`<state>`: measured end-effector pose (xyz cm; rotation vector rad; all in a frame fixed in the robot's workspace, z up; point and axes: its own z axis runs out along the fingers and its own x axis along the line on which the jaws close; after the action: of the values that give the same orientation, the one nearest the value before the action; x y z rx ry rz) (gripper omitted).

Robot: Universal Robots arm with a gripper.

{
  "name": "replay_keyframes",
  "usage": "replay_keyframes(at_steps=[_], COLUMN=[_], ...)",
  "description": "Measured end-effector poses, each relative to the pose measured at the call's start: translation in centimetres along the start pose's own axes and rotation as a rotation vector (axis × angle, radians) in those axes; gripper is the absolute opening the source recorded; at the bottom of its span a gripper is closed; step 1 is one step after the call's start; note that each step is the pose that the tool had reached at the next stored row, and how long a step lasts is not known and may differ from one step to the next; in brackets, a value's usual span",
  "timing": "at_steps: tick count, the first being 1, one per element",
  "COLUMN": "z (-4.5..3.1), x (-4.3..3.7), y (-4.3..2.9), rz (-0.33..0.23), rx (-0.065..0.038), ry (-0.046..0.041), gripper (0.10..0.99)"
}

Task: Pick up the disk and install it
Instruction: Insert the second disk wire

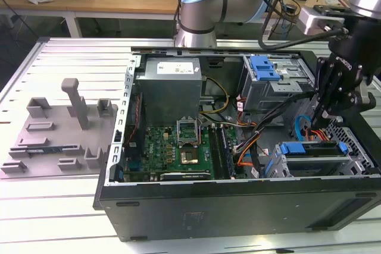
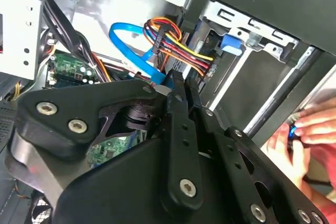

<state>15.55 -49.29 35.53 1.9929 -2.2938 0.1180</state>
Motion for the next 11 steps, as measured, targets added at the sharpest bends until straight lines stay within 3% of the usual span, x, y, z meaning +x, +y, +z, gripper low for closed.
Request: replay_keyframes(at_steps=[2, 5, 7, 11], z=[0.05, 0.17, 0.25, 0.29], x=[0.42, 1.36, 1.95, 2.22], y=[-0.06, -0.09, 0.05, 0.28], rz=[0.000, -0.004, -0.008, -0.036], rx=[0.002, 0.002, 0.002, 0.005], ry=[-0.0201, -0.0378, -0.0424, -0.0437], gripper=[0.161, 0.161, 0.161, 0.161])
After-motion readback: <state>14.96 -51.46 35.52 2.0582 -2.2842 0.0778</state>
